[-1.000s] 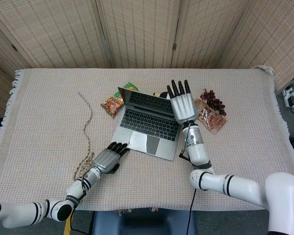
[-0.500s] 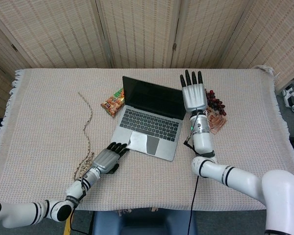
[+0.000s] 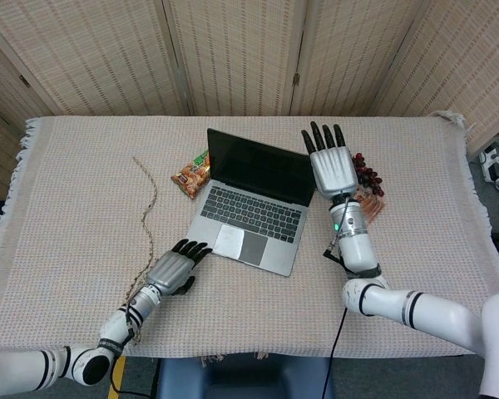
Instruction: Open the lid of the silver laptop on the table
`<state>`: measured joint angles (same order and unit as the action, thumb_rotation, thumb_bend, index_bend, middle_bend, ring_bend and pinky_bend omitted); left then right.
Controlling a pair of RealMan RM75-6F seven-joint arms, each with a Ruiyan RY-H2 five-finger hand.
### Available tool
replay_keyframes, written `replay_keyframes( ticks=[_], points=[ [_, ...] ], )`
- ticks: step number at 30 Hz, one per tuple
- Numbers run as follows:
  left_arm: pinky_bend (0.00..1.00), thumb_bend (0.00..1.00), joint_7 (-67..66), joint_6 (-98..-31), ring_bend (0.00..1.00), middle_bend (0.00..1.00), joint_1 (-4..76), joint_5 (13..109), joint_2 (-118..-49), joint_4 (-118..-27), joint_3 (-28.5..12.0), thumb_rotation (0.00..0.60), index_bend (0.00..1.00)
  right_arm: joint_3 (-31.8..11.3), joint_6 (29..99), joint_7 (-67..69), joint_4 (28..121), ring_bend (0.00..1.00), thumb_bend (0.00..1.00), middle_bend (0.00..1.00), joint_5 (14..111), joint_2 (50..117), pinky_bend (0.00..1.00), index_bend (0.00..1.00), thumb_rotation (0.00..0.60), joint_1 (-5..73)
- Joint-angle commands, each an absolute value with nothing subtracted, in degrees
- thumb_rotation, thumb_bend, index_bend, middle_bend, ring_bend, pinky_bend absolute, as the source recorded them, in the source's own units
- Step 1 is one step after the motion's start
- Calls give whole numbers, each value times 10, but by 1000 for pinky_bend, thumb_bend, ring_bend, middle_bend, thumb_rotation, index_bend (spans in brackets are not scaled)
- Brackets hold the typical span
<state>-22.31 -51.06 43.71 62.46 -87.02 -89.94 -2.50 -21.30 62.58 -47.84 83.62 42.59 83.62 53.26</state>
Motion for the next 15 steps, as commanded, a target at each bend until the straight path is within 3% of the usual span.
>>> replay_keyframes(
  ticks=[1, 7, 15],
  points=[
    [0, 639, -204, -544, 0, 65, 414, 646, -838, -928, -23, 600, 32, -181, 655, -389, 961, 0, 617, 0, 499, 743, 0, 0, 600, 457],
    [0, 639, -169, -615, 0, 65, 365, 677, -776, -966, -17, 600, 34, -129, 685, -279, 1031, 0, 617, 0, 603, 651, 0, 0, 600, 369],
    [0, 639, -106, -709, 0, 65, 294, 716, -707, -995, -15, 600, 40, -51, 741, -118, 1020, 0, 617, 0, 738, 590, 0, 0, 600, 259]
  ],
)
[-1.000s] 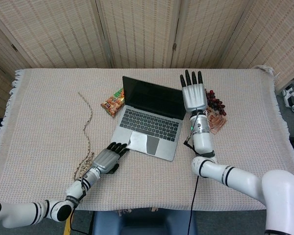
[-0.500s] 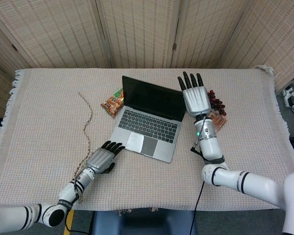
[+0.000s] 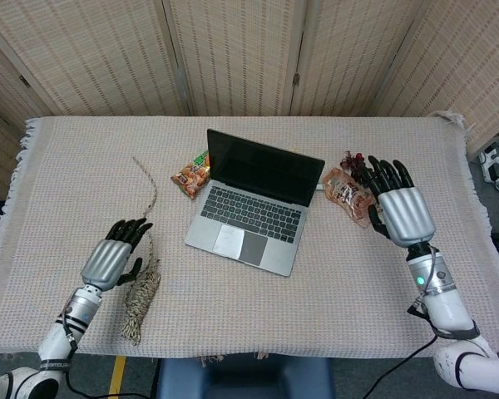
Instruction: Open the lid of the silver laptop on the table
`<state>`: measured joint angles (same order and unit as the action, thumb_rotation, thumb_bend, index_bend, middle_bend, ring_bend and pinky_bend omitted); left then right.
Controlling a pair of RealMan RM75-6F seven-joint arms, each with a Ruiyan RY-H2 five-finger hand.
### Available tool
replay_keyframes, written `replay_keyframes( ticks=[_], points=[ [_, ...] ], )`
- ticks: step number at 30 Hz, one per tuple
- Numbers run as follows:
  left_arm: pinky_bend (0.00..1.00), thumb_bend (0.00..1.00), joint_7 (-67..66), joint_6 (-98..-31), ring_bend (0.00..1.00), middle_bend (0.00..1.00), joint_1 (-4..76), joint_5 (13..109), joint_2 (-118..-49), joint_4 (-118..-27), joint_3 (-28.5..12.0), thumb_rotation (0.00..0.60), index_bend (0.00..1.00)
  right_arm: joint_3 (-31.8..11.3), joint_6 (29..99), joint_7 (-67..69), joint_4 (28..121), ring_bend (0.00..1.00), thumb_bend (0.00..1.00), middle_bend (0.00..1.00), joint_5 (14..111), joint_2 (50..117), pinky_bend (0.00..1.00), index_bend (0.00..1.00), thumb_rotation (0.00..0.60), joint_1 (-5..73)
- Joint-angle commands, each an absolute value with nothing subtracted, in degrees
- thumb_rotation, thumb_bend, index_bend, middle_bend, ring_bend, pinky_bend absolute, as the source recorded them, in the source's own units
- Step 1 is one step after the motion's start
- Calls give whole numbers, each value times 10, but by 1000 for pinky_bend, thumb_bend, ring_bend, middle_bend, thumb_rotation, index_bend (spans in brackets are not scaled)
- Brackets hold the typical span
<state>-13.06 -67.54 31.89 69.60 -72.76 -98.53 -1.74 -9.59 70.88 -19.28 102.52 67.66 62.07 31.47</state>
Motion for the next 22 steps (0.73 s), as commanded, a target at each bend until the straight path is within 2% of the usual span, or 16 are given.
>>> replay_keyframes(
  ticks=[1, 10, 18, 22],
  points=[
    [0, 639, -97, -725, 0, 65, 282, 723, -700, -996, -14, 600, 41, -41, 751, -97, 1011, 0, 617, 0, 754, 588, 0, 0, 600, 244],
    [0, 639, -40, -844, 0, 65, 195, 794, -675, -987, 2, 600, 57, 8, 843, 10, 947, 0, 617, 0, 839, 611, 0, 0, 600, 149],
    [0, 639, -40, -926, 0, 65, 123, 848, -676, -982, 29, 600, 59, 22, 886, 55, 910, 0, 617, 0, 875, 645, 0, 0, 600, 102],
    [0, 639, -43, -945, 0, 65, 99, 868, -681, -971, 38, 600, 60, 24, 894, 61, 903, 0, 616, 0, 883, 655, 0, 0, 600, 89]
  ],
)
